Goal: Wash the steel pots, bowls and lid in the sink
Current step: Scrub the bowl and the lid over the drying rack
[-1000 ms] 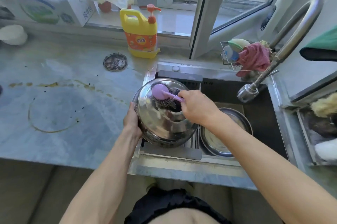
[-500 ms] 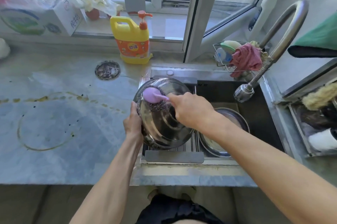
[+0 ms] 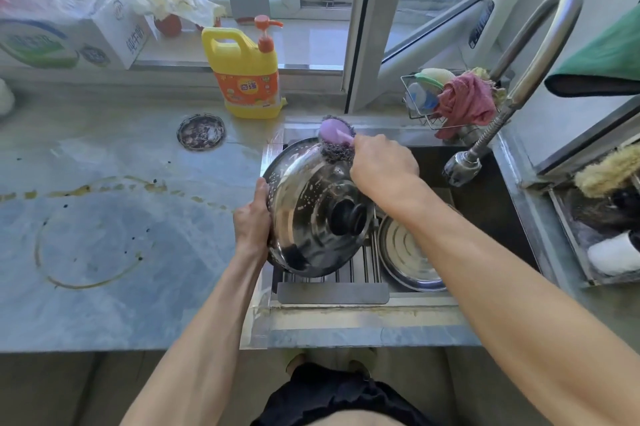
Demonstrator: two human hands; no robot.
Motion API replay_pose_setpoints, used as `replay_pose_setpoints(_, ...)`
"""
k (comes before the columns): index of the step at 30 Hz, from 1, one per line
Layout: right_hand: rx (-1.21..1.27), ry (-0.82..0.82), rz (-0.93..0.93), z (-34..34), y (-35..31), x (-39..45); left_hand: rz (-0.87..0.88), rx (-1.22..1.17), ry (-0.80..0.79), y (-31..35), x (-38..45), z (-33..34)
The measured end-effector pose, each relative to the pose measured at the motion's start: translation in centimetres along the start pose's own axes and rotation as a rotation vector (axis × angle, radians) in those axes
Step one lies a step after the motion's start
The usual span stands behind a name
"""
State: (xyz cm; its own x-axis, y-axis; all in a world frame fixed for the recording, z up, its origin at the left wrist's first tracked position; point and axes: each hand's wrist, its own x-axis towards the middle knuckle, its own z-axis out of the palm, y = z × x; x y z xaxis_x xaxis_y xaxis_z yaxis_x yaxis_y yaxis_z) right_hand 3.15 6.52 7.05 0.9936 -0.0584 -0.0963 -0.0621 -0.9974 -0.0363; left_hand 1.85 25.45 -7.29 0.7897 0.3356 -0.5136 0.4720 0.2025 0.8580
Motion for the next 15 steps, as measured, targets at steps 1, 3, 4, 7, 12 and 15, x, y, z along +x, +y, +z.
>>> replay_pose_setpoints(1,0.037,0.006,-0.053,0.3,-0.6,-0.8,-0.007,-0.019,0.007,0.0,0.1,-0.1)
replay_pose_setpoints(3,0.132,-0.050,-0.218,0.9,-1.9,-2.7,-0.046,-0.074,0.037,-0.3,0.0,-0.4)
replay_pose_setpoints(4,0.149,-0.078,-0.248,1.2,-1.9,-2.8,-0.058,-0.096,0.043,-0.4,-0.1,-0.4)
replay_pose_setpoints(7,0.167,-0.086,-0.017,0.9,0.6,-0.3,-0.081,-0.175,0.011,-1.3,0.0,-0.8)
replay_pose_setpoints(12,0.264,-0.123,-0.097,0.5,1.4,-1.1,-0.121,-0.265,-0.095,-1.8,0.5,-1.9)
replay_pose_setpoints(15,0.289,-0.118,0.062,-0.5,2.7,0.4,-0.118,-0.279,-0.111,-1.5,0.7,-1.6)
